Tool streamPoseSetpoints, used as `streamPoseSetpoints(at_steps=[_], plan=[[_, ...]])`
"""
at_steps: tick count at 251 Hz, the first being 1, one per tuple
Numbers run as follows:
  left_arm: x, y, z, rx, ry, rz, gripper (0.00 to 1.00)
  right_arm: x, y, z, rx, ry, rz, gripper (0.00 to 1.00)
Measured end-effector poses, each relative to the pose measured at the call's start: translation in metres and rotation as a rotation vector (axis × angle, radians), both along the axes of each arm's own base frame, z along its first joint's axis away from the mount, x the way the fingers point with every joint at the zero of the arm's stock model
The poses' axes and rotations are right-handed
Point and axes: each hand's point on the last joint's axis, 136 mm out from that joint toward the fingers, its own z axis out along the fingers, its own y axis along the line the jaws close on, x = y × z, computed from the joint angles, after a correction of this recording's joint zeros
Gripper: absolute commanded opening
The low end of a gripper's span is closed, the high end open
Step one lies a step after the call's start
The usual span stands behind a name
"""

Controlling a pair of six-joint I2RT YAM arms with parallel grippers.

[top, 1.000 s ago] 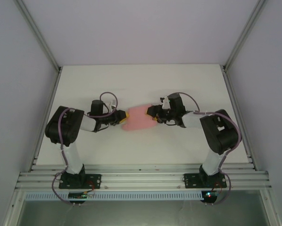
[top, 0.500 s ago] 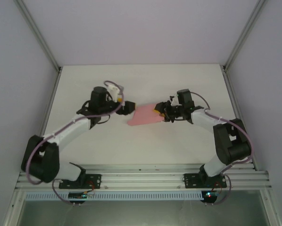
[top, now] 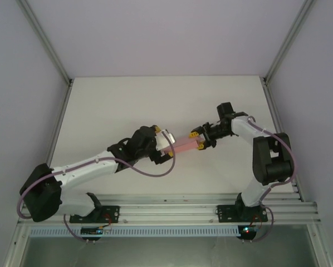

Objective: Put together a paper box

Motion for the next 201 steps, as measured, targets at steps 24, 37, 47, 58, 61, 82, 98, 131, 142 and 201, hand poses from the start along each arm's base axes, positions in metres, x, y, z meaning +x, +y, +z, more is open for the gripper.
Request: streamPoseSetpoints(at_steps=[24,37,47,58,61,82,98,131,142,201], plan=[[-0.005,-0.004,-0.002,0.021,-0.015,-0.038,1.00,-0.004,0.001,0.003,0.018,0.030,0.000,0.30],[-0.006,-0.006,-0.004,0.029,-0.016,-0.051,1.00,-0.005,0.002,0.004,0.025,0.043,-0.002,0.30],[-0.007,-0.007,-0.007,0.036,-0.010,-0.063,1.00,-0.005,0.003,0.005,0.032,0.051,-0.005,0.30],[-0.008,-0.008,-0.012,0.047,-0.003,-0.073,1.00,-0.005,0.004,0.007,0.041,0.058,-0.009,0.30],[-0.007,-0.009,-0.014,0.051,0.000,-0.073,1.00,-0.005,0.004,0.007,0.043,0.061,-0.011,0.30],[-0.005,-0.012,-0.024,0.077,0.015,-0.081,1.00,-0.006,0.006,0.009,0.057,0.068,-0.011,0.30],[-0.003,-0.015,-0.030,0.095,0.022,-0.085,1.00,-0.007,0.007,0.011,0.065,0.075,-0.010,0.30],[0.004,-0.017,-0.035,0.108,0.029,-0.077,0.91,-0.007,0.008,0.012,0.067,0.077,-0.009,0.30],[0.006,-0.017,-0.032,0.098,0.029,-0.070,0.82,-0.008,0.007,0.011,0.067,0.081,-0.010,0.31],[0.005,-0.020,-0.029,0.088,0.029,-0.104,0.53,-0.008,0.008,0.015,0.077,0.079,-0.010,0.37]])
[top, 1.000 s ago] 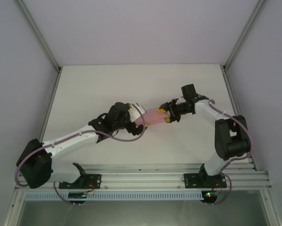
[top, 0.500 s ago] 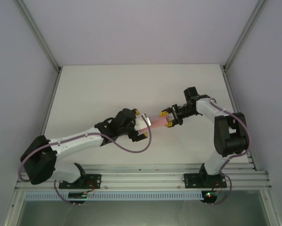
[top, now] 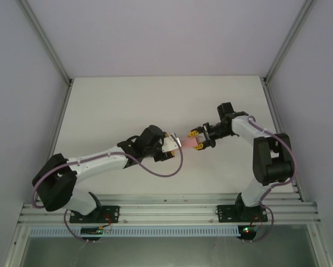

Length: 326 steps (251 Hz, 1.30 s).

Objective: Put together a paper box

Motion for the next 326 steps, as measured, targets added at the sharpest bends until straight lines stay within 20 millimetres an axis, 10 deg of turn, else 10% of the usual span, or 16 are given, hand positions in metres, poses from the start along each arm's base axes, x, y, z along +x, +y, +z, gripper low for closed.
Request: streamPoseSetpoints(at_steps=[76,176,258,326], plan=[[0.003,0.005,0.014,-0.025,-0.022,-0.012,0.41,0.002,-0.009,0.018,-0.057,-0.137,0.023,0.99],[-0.003,0.047,-0.005,0.146,0.224,-0.002,0.39,0.053,-0.091,0.069,-0.581,-1.099,0.128,1.00],[0.000,0.062,-0.032,0.221,0.447,-0.025,0.39,0.008,-0.015,0.065,-0.401,-1.708,0.602,0.85],[-0.003,0.061,-0.041,0.255,0.490,-0.051,0.40,0.017,0.012,0.053,-0.374,-1.787,0.741,0.66]])
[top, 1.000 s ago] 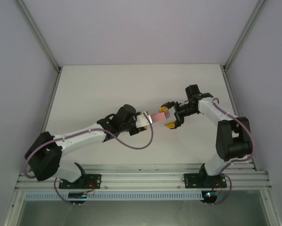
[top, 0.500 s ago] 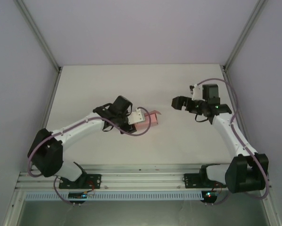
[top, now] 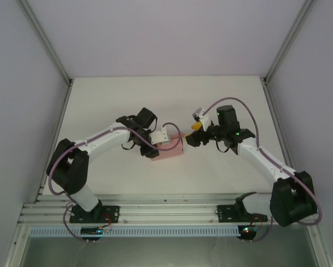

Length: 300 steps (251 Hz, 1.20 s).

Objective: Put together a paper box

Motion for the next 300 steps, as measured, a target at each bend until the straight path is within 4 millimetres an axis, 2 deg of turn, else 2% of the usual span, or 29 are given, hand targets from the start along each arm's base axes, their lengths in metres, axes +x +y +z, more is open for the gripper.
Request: streamPoseSetpoints(at_steps=[9,35,69,82,109,151,170,192,300], plan=[[0.000,0.000,-0.001,0.004,0.004,-0.002,0.40,0.002,0.002,-0.004,-0.008,0.005,0.006,0.60],[0.001,-0.001,-0.001,0.011,0.013,-0.003,0.40,0.007,0.008,-0.014,-0.042,0.014,0.013,0.58],[0.002,-0.002,-0.001,0.015,0.016,-0.003,0.40,0.019,0.015,-0.016,-0.067,0.017,0.017,0.53],[0.001,-0.001,-0.002,0.017,0.020,-0.003,0.40,0.023,0.016,-0.017,-0.074,0.019,0.016,0.45],[0.000,0.000,-0.002,0.023,0.027,-0.003,0.40,0.027,0.017,-0.023,-0.089,0.034,0.020,0.38],[0.001,-0.001,-0.002,0.028,0.033,-0.003,0.40,0.026,0.017,-0.025,-0.099,0.044,0.028,0.38],[0.001,-0.001,-0.002,0.030,0.035,-0.003,0.40,0.026,0.018,-0.026,-0.104,0.051,0.031,0.34],[0.001,-0.001,-0.003,0.032,0.038,-0.003,0.40,0.026,0.019,-0.027,-0.105,0.061,0.041,0.40],[0.001,0.001,-0.003,0.046,0.046,-0.006,0.40,0.015,0.020,-0.029,-0.107,0.093,0.100,0.40]])
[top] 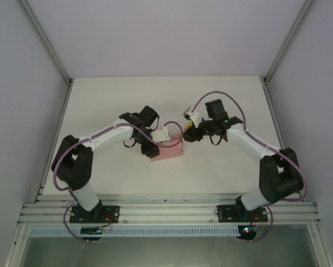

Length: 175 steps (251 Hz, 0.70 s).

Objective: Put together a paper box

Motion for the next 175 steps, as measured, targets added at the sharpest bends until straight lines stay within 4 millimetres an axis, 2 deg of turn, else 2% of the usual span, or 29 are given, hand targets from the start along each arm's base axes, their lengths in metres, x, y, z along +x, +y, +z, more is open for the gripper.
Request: streamPoseSetpoints(at_steps=[36,54,61,98,119,141,175], plan=[[0.000,0.000,0.000,0.002,0.002,-0.006,0.40,-0.004,0.001,-0.001,0.007,0.017,0.016,0.44],[0.001,-0.002,0.000,-0.004,0.000,-0.007,0.40,-0.011,0.003,-0.003,0.011,0.041,0.036,0.52],[0.002,-0.003,0.000,-0.004,0.000,-0.007,0.40,-0.014,0.004,-0.004,0.012,0.052,0.043,0.52],[0.001,-0.003,0.000,-0.006,0.002,-0.008,0.40,-0.018,0.004,-0.004,0.017,0.067,0.055,0.32],[0.001,-0.003,0.000,-0.006,0.002,-0.013,0.40,-0.015,0.002,-0.005,0.008,0.061,0.045,0.17],[0.000,-0.002,0.000,-0.002,0.006,-0.015,0.40,-0.012,-0.002,-0.008,-0.007,0.073,0.009,0.05],[0.002,-0.003,0.001,-0.003,0.007,-0.004,0.40,-0.007,-0.002,-0.005,-0.025,0.104,-0.057,0.00]])
